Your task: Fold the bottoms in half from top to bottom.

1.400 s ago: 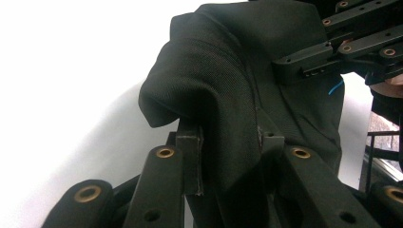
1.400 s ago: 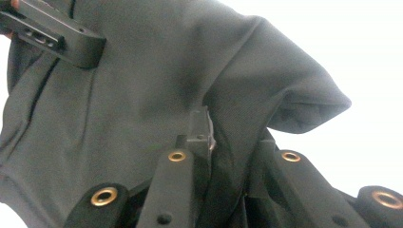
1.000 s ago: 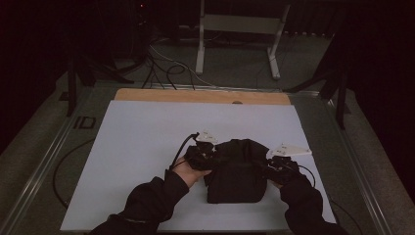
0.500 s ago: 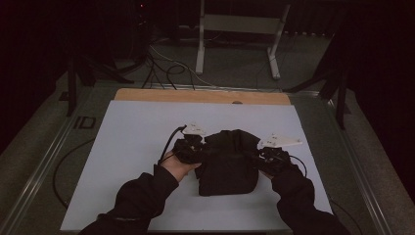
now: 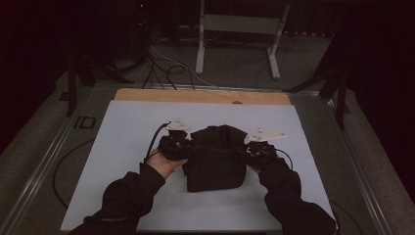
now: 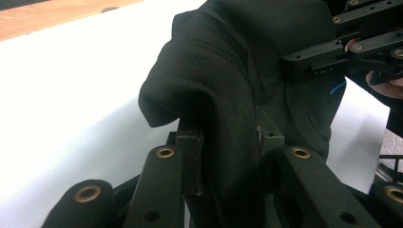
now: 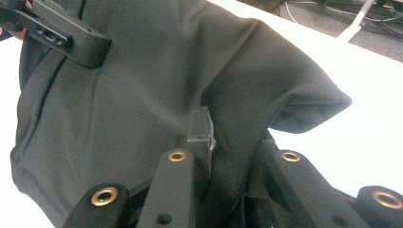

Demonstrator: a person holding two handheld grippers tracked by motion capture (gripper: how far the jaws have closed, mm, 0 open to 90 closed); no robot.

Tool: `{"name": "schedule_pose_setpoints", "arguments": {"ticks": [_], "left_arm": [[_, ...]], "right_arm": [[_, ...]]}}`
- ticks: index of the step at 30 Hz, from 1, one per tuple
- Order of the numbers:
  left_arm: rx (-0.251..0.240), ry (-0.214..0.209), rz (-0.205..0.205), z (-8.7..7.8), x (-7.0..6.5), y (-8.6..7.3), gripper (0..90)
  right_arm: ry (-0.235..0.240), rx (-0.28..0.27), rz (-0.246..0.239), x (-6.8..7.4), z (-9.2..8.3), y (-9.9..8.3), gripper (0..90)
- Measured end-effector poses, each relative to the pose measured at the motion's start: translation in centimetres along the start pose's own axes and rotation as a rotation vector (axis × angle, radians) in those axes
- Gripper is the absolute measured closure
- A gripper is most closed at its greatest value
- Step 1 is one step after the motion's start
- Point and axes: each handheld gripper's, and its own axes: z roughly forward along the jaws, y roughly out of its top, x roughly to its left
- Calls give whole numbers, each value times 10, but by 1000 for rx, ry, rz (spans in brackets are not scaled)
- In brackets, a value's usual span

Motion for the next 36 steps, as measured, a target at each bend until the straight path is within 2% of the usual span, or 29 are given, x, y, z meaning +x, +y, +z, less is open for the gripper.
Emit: {"name": "schedule_pose_setpoints", "arguments": {"ticks": [4,12,19,26,31,36], "left_arm": [[-1,5,-11,-8,7,-2,715],[7,24,1,-24,20,-3,715],[1,19,3,-31,28,-5,715],[-2,-14,0,-27,35,-1,714],[0,-26,21,-23,34,2,714],[12,-35,15,-14,39,5,714]], "right_arm": [[10,-2,-9,4,7,5,777],[25,-4,-38,17,21,18,776],[29,-14,-43,23,27,25,776],[17,-15,-41,22,28,26,776],[13,-19,-39,19,25,25,776],[-15,-6,-31,15,28,23,776]]}}
